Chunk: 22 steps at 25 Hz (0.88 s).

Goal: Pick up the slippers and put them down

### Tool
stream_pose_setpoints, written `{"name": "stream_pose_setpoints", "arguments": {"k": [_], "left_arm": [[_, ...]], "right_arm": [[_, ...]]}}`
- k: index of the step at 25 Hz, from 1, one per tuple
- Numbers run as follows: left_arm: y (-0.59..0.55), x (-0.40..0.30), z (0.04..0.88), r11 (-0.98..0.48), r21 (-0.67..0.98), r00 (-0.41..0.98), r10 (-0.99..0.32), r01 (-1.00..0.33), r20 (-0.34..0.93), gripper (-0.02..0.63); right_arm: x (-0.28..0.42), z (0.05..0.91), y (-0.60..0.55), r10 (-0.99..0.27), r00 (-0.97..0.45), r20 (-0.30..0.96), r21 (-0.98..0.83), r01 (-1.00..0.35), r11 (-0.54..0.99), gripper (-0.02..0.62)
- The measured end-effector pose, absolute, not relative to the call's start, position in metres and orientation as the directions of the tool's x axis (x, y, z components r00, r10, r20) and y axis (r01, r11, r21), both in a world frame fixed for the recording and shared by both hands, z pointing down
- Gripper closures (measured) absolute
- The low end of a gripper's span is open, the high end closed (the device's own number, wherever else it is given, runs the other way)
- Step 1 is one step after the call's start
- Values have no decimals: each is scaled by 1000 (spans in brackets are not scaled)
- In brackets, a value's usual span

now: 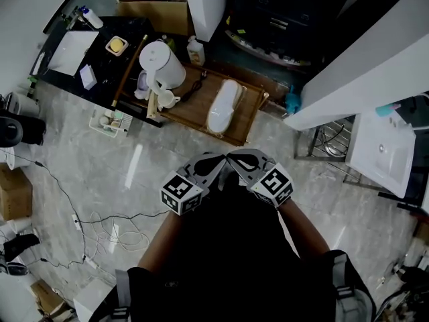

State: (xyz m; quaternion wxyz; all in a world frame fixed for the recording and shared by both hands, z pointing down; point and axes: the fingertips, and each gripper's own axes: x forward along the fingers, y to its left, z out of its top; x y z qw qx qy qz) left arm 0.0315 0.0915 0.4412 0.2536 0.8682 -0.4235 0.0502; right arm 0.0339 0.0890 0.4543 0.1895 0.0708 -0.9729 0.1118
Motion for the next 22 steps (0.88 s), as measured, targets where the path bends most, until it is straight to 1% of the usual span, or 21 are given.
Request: {"name": "stream_pose_setpoints", "arguments": {"k": [15,22], "left_arm": [[11,-19,437,-640,412,758,-595,-649,269,595],[-12,-42,448,-699,422,817,-503,-577,283,595]], "right_arm": [[-16,451,20,-259,-873,414,-172,-354,919,589],[-40,457,-7,-350,-846,402,-191,-451,872,589]]}}
